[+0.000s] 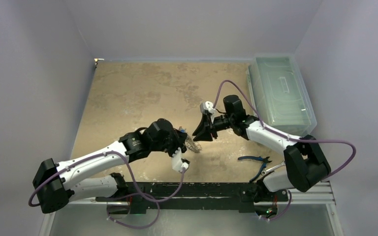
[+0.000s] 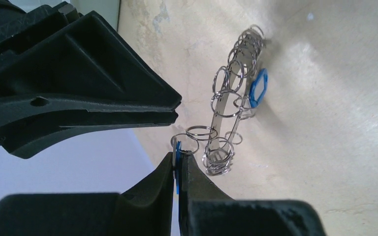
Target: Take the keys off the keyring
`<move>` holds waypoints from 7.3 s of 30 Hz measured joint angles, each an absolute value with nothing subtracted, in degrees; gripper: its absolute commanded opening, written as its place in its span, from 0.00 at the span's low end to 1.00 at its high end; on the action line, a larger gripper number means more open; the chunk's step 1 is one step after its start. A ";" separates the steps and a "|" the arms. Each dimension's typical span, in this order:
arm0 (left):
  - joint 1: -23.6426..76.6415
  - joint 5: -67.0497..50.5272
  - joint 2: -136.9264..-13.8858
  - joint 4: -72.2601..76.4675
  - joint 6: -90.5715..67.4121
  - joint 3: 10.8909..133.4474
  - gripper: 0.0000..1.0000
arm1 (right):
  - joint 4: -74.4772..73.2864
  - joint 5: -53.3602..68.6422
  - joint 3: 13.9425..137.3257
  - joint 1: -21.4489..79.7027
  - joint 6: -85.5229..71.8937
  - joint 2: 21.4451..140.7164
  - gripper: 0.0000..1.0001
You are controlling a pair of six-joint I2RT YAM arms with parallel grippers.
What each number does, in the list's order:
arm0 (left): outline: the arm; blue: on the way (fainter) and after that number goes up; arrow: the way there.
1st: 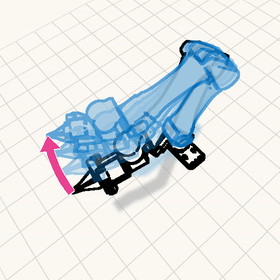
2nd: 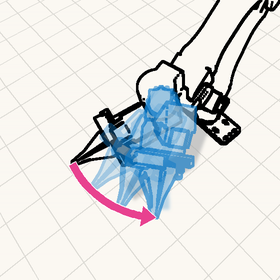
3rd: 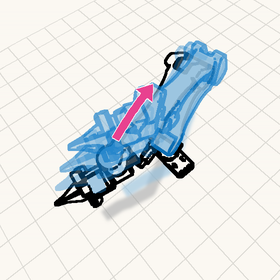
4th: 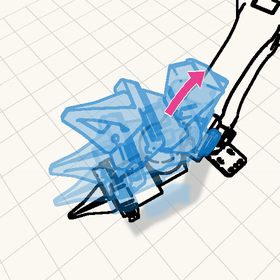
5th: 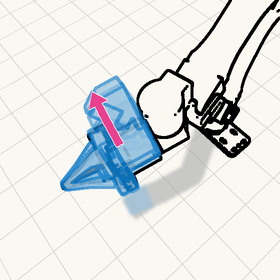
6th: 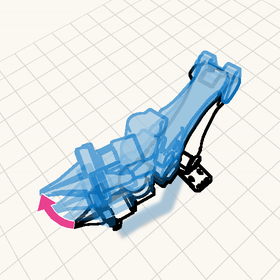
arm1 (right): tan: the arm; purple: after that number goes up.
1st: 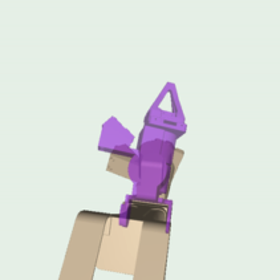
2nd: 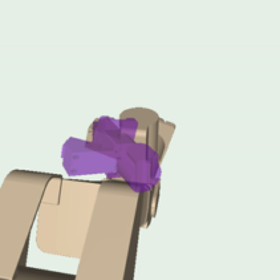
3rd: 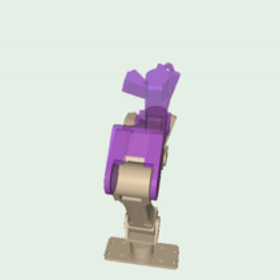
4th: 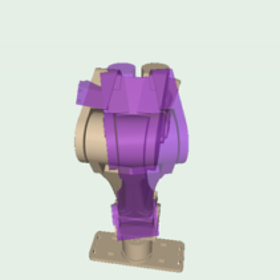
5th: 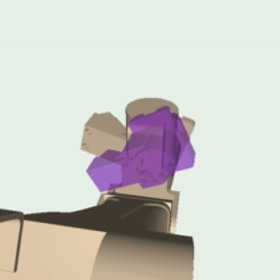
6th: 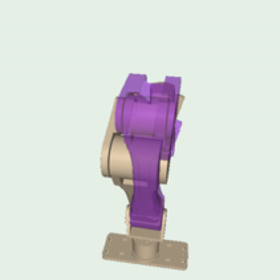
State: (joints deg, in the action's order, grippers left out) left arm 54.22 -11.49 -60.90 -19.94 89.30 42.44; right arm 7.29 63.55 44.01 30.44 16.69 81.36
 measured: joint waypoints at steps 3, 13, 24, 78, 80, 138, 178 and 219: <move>55.29 -11.51 -62.78 -22.37 84.33 45.34 0.00 | 1.58 63.55 45.41 29.82 17.80 80.53 0.33; 56.73 -11.57 -65.67 -26.72 72.34 49.78 0.00 | -3.55 65.25 43.90 26.89 28.51 77.62 0.34; 57.25 -11.44 -69.47 -28.01 65.52 53.89 0.00 | 15.51 65.56 38.06 28.10 23.90 79.18 0.35; 57.82 -11.99 -68.12 -27.68 56.84 54.41 0.00 | 22.79 67.55 36.32 29.28 21.28 80.36 0.34; 57.82 -12.27 -68.12 -27.40 57.28 54.41 0.00 | 23.88 68.20 36.23 29.36 20.49 80.36 0.34; 57.82 -14.35 -64.03 -26.98 71.18 47.66 0.00 | 17.98 71.79 36.86 31.07 24.47 80.36 0.00; 57.84 -13.52 -63.33 -25.74 75.11 47.13 0.00 | 4.43 72.84 40.05 31.11 38.83 80.25 0.00; 56.38 -7.09 -76.44 -31.51 30.92 63.11 0.00 | -9.19 66.85 50.19 20.67 23.24 77.38 0.39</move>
State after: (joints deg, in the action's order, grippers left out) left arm 56.38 -7.09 -76.44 -31.51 30.92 63.11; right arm -9.19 66.85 50.19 20.67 23.24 77.38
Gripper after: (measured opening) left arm 0.028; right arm 0.394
